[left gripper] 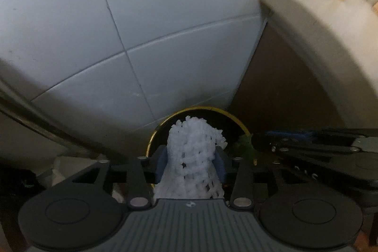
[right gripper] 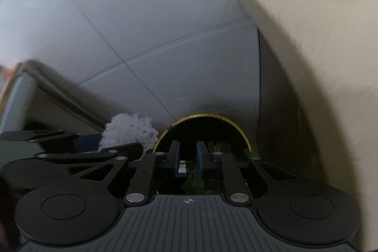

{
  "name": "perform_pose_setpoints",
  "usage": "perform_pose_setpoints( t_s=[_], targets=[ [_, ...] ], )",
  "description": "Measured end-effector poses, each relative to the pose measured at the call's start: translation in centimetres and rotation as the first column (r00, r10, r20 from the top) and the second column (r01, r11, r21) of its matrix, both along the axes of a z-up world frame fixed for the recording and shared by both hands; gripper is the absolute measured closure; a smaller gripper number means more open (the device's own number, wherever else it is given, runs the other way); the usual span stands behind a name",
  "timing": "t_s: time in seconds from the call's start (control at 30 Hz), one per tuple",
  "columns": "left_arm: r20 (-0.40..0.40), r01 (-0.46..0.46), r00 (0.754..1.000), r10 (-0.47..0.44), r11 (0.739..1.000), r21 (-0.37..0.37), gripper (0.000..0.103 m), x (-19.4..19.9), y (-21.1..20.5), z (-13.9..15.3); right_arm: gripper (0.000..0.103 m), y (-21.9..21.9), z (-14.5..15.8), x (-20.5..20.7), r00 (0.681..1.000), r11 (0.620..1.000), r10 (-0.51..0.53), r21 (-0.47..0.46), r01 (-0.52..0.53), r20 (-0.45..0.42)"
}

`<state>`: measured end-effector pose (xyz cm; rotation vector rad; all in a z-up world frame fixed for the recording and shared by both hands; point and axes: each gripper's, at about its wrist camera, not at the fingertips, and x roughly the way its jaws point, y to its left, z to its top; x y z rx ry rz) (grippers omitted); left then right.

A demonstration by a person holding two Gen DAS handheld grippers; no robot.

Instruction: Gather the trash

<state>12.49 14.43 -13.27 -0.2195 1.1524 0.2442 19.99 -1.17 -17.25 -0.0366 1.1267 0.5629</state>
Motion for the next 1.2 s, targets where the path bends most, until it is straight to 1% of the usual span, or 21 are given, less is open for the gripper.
perform_pose_setpoints(
  t_s=[0.07, 0.17, 0.2, 0.23, 0.3, 0.37, 0.4, 0.53, 0.6, 0.67, 0.73, 0.77, 0.83, 0.87, 0.9, 0.97, 1.07, 1.13, 1.2],
  targets=[
    [-0.036, 0.013, 0.999, -0.012, 1.0, 0.003, 0.061, 0.6, -0.1, -0.7, 0.082, 0.1, -1.8, 0.9, 0.999, 1.0, -0.03, -0.004, 0.03, -0.026],
    [-0.046, -0.004, 0.999, 0.002, 0.999, -0.046, 0.055, 1.3, 0.4, -0.9, 0.081, -0.3, -3.0, 0.9, 0.997, 0.998, -0.068, -0.008, 0.068, -0.042],
    [-0.044, -0.013, 0.999, 0.011, 0.999, -0.053, 0.049, 1.4, 0.5, -0.8, 0.081, -0.6, -2.9, 0.8, 0.996, 0.997, -0.077, -0.006, 0.077, -0.039],
    [-0.04, -0.02, 0.999, 0.018, 0.999, -0.05, 0.047, 1.3, 0.7, -0.7, 0.081, -0.8, -2.7, 0.6, 0.996, 0.996, -0.09, -0.009, 0.089, -0.03],
    [-0.025, -0.023, 0.999, 0.022, 0.999, -0.035, 0.047, 0.9, 0.6, -0.3, 0.078, -1.0, -2.0, 0.4, 0.994, 0.994, -0.11, -0.017, 0.11, -0.017],
    [-0.003, -0.016, 1.0, 0.016, 0.999, -0.029, 0.047, 0.7, 0.5, 0.2, 0.076, -1.6, -1.0, 0.0, 0.993, 0.993, -0.116, -0.015, 0.117, 0.002],
    [0.016, -0.012, 1.0, 0.013, 1.0, -0.026, 0.047, 0.5, 0.5, 0.6, 0.073, -1.5, -0.5, -0.2, 0.993, 0.993, -0.118, -0.019, 0.118, 0.016],
    [0.101, -0.004, 0.995, 0.005, 1.0, -0.012, 0.047, -0.8, 0.5, 2.6, 0.071, -1.8, 2.3, -2.1, 0.989, 0.992, -0.126, -0.002, 0.127, 0.078],
    [0.148, -0.022, 0.989, 0.023, 1.0, -0.009, 0.046, -1.8, 0.6, 4.4, 0.062, -2.0, 4.1, -3.2, 0.982, 0.99, -0.142, 0.009, 0.142, 0.125],
    [0.193, -0.037, 0.98, 0.042, 0.999, -0.033, 0.043, -3.1, 1.0, 6.0, 0.058, -2.5, 6.0, -4.4, 0.972, 0.987, -0.161, 0.017, 0.16, 0.172],
    [0.229, -0.064, 0.971, 0.072, 0.997, -0.044, 0.033, -4.7, 1.1, 7.3, 0.057, -2.9, 7.7, -5.0, 0.967, 0.986, -0.168, 0.034, 0.164, 0.193],
    [0.24, -0.076, 0.967, 0.085, 0.996, -0.046, 0.032, -5.3, 1.2, 7.8, 0.057, -3.2, 8.5, -5.4, 0.964, 0.985, -0.171, 0.049, 0.164, 0.206],
    [0.265, -0.104, 0.958, 0.114, 0.993, -0.054, 0.032, -6.4, 1.1, 8.6, 0.049, -3.9, 10.2, -6.1, 0.955, 0.984, -0.176, 0.064, 0.166, 0.239],
    [0.269, -0.116, 0.955, 0.127, 0.992, -0.056, 0.032, -6.9, 0.9, 9.0, 0.043, -4.0, 10.9, -6.5, 0.951, 0.984, -0.174, 0.068, 0.162, 0.256],
    [0.272, -0.124, 0.953, 0.135, 0.991, -0.057, 0.032, -7.1, 0.8, 9.1, 0.041, -4.2, 11.4, -6.9, 0.948, 0.985, -0.17, 0.073, 0.156, 0.271],
    [0.283, -0.136, 0.948, 0.146, 0.989, -0.054, 0.031, -7.7, 0.1, 9.7, 0.041, -4.3, 11.9, -7.7, 0.945, 0.989, -0.146, 0.062, 0.134, 0.293],
    [0.29, -0.152, 0.944, 0.155, 0.988, -0.033, 0.031, -8.3, -0.9, 10.4, 0.041, -4.2, 12.1, -8.3, 0.95, 0.994, -0.107, 0.049, 0.097, 0.292],
    [0.299, -0.162, 0.94, 0.166, 0.986, -0.038, 0.027, -8.8, -1.5, 10.9, 0.041, -4.6, 11.7, -8.7, 0.951, 0.995, -0.094, 0.042, 0.086, 0.295],
    [0.303, -0.175, 0.937, 0.176, 0.984, -0.029, 0.025, -9.3, -2.1, 11.2, 0.041, -5.0, 12.0, -8.6, 0.955, 0.996, -0.086, 0.042, 0.077, 0.283]
  ],
)
